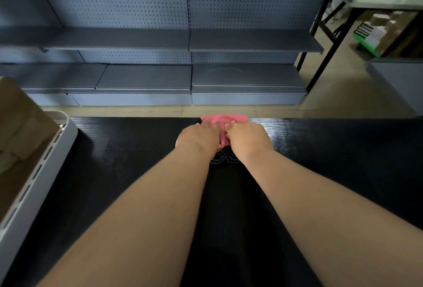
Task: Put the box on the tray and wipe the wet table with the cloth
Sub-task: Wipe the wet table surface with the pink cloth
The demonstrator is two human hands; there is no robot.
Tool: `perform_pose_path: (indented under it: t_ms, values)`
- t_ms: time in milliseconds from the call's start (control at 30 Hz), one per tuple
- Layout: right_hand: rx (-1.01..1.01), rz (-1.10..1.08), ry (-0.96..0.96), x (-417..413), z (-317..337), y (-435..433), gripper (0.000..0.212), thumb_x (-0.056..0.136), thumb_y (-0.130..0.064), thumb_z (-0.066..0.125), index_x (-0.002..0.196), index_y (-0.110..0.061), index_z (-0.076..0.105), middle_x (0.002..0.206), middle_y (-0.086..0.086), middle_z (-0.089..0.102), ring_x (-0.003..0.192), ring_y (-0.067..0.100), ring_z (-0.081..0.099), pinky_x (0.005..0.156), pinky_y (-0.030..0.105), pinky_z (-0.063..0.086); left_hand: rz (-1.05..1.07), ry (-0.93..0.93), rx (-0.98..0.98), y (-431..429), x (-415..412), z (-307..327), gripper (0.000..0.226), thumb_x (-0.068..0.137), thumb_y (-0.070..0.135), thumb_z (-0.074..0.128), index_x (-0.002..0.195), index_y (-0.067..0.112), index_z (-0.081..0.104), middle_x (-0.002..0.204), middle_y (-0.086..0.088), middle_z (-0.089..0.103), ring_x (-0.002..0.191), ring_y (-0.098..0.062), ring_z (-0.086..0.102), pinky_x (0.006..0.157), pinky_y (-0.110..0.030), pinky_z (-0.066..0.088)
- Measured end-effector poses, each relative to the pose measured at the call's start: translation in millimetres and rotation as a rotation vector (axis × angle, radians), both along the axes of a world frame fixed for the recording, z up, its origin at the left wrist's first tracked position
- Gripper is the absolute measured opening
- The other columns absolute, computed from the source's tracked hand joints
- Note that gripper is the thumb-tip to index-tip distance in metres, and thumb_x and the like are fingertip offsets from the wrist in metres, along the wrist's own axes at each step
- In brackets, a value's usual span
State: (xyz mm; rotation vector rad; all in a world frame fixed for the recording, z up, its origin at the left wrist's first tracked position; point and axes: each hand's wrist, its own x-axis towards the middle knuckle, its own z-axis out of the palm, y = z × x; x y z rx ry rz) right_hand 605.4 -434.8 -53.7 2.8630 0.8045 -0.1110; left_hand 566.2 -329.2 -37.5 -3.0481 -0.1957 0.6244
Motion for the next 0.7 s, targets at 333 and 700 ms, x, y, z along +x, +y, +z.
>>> perform_pose_path:
  t_ms: [333, 700]
  values:
    - [-0.040, 0.000, 0.037, -57, 2, -7, 0.042, 0.101, -0.011, 0.036, 0.143, -0.016, 0.040, 0.143, 0.003, 0.048, 0.116, 0.030, 0.059, 0.086, 0.039, 0.050, -0.015, 0.020, 0.004, -2, -58, 5, 0.048, 0.100, 0.025, 0.043, 0.145, 0.014, 0.029, 0.157, -0.008, 0.019, 0.143, -0.031, 0.028, 0.102, -0.050, 0.043]
    - [-0.027, 0.074, 0.157, -215, -5, 42, 0.048, 0.098, -0.010, 0.039, 0.146, -0.012, 0.034, 0.132, 0.007, 0.054, 0.108, 0.026, 0.063, 0.075, 0.037, 0.053, 0.022, 0.023, 0.005, 45, -234, 5, 0.053, 0.101, 0.028, 0.042, 0.149, 0.017, 0.023, 0.158, -0.007, 0.016, 0.138, -0.027, 0.035, 0.100, -0.047, 0.045]
